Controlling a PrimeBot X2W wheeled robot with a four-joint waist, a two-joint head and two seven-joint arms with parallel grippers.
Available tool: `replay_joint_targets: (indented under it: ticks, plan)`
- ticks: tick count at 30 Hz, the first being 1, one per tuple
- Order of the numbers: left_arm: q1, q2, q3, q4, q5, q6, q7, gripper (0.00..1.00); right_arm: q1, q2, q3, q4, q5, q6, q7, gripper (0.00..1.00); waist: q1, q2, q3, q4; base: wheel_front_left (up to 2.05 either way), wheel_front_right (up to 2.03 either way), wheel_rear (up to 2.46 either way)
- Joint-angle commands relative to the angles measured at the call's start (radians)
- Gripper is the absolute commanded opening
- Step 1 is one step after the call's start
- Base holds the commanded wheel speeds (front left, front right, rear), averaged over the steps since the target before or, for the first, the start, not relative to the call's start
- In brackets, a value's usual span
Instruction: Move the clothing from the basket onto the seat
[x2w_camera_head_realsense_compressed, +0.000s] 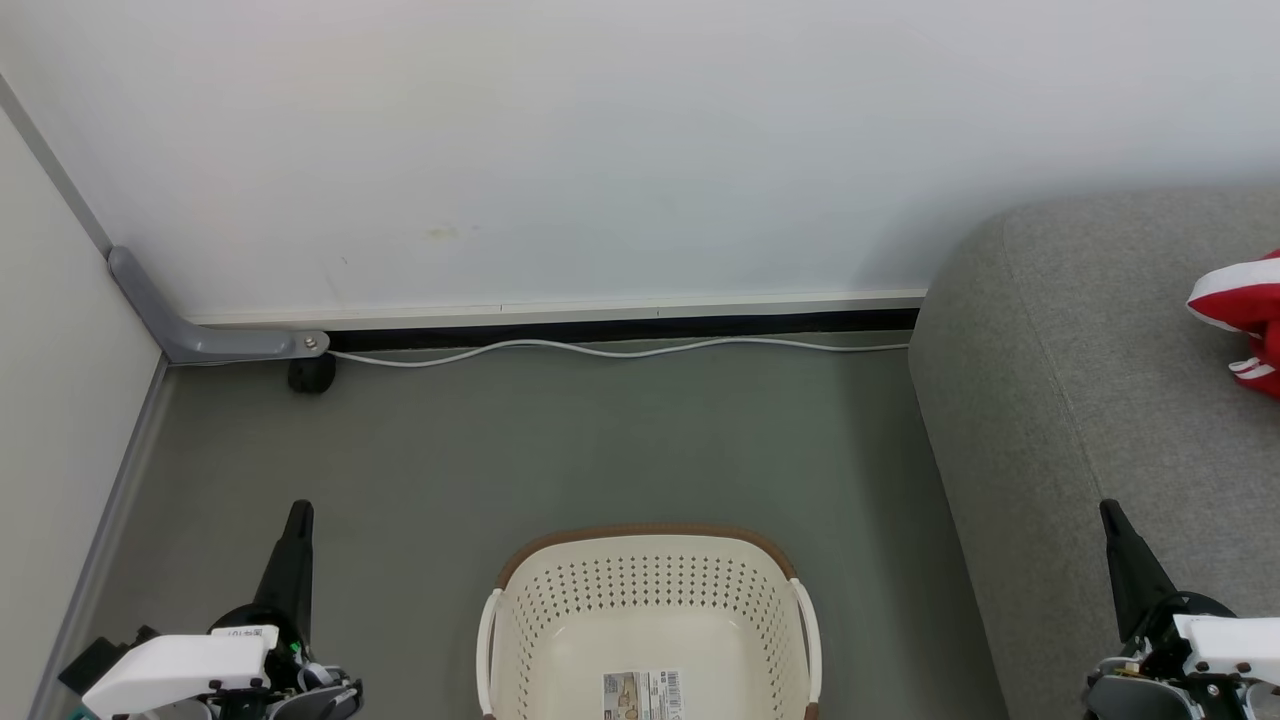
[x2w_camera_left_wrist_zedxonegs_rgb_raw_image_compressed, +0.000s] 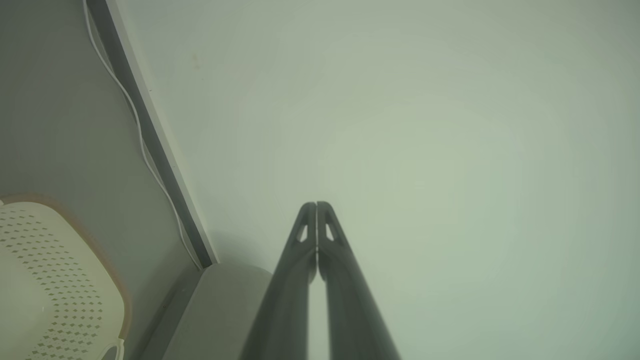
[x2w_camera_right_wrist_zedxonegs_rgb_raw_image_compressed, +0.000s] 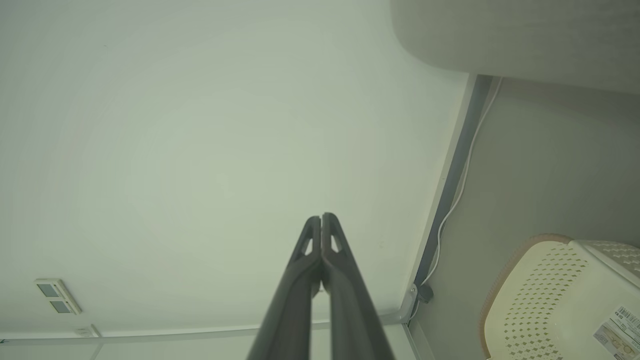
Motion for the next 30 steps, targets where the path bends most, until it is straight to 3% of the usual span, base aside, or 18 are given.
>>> replay_joint_targets:
  ticks: [1,30]
  plan:
    - [-0.055,0.013,0.036,-0.023,0.001,-0.007,0.007,0.00,-0.044,-0.010,0.016,-0.031,0.008,0.004,0.009,0.00,0.0000,0.0000,0.000,0.000,0.00,0.00,0.00]
    - [-0.055,0.008,0.043,-0.022,0.007,-0.007,0.013,0.00,-0.045,-0.009,0.014,-0.031,0.007,0.004,0.011,0.00,0.0000,0.0000,0.000,0.000,0.00,0.00,0.00]
